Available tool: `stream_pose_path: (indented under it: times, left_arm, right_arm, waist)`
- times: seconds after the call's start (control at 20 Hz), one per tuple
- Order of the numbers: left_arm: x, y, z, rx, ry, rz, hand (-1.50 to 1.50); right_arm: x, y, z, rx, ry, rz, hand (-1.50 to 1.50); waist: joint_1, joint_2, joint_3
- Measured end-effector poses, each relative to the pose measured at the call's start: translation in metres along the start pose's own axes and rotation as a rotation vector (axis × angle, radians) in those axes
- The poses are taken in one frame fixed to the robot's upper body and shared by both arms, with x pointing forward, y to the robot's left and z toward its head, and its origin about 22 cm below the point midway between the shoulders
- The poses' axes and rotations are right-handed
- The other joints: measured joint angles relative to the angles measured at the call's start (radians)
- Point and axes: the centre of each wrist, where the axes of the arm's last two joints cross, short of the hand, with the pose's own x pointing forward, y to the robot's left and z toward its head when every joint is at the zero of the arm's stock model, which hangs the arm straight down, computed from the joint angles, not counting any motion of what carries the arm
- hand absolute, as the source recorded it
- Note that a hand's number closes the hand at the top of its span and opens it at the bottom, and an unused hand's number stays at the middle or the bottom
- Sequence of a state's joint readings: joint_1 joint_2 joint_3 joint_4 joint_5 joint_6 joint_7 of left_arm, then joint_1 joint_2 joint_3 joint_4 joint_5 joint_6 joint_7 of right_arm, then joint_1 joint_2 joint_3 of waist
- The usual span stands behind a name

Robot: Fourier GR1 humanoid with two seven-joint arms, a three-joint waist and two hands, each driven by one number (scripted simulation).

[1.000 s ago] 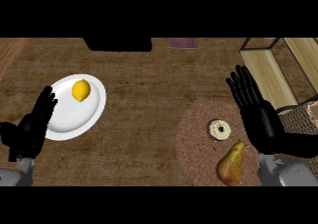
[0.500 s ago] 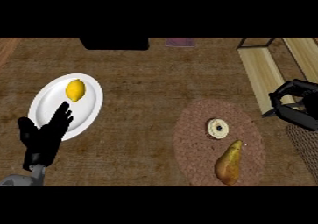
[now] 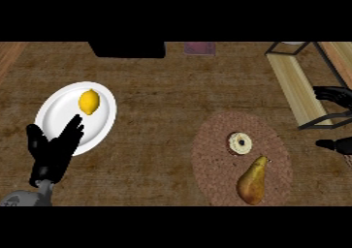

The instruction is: Pick the cupcake from the placemat and place it in the tiered shelf

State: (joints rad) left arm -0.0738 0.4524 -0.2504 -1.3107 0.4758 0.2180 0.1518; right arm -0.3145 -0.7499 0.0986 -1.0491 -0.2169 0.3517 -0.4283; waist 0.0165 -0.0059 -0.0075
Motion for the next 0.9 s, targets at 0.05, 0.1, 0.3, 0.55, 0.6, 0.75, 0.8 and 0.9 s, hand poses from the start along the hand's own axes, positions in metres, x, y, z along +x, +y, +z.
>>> stream_pose_path:
  times: [0.05, 0.1, 0.3, 0.55, 0.6, 0.75, 0.8, 0.9]
  left_arm:
    - [-0.002, -0.002, -0.001, 0.003, 0.0, 0.002, 0.0]
    - [-0.002, -0.003, -0.001, 0.004, 0.003, 0.001, 0.0]
    - [-0.001, 0.0, -0.001, 0.01, 0.016, 0.004, 0.0]
    - [0.0, 0.002, 0.0, 0.023, 0.02, 0.013, 0.0]
    - [0.0, 0.003, 0.001, 0.029, 0.022, 0.014, 0.0]
    - [0.0, 0.0, 0.001, 0.019, 0.018, 0.016, 0.0]
    - [-0.001, 0.002, 0.001, 0.015, 0.019, 0.015, 0.0]
    - [0.001, 0.008, 0.002, 0.012, 0.022, 0.013, 0.0]
  right_arm:
    - [0.002, 0.0, -0.002, 0.043, 0.008, 0.0, -1.5]
    - [0.005, -0.003, -0.003, 0.081, 0.01, -0.001, -1.5]
    - [0.03, -0.006, -0.011, 0.206, 0.036, 0.035, -1.5]
    - [0.072, 0.009, -0.03, 0.283, 0.112, 0.144, -1.5]
    - [0.079, 0.016, -0.032, 0.286, 0.133, 0.165, -1.5]
    - [0.1, 0.041, -0.048, 0.261, 0.179, 0.211, -1.5]
    - [0.109, 0.048, -0.052, 0.251, 0.192, 0.225, -1.5]
    - [0.12, 0.063, -0.053, 0.23, 0.226, 0.258, -1.5]
  waist:
    - [-0.003, -0.001, 0.002]
    - [-0.004, 0.001, 0.006]
    - [-0.012, 0.002, 0.011]
    - [-0.019, 0.0, 0.01]
    - [-0.021, -0.001, 0.009]
    - [-0.018, 0.0, 0.008]
    - [-0.018, 0.0, 0.008]
    - [-0.019, 0.0, 0.008]
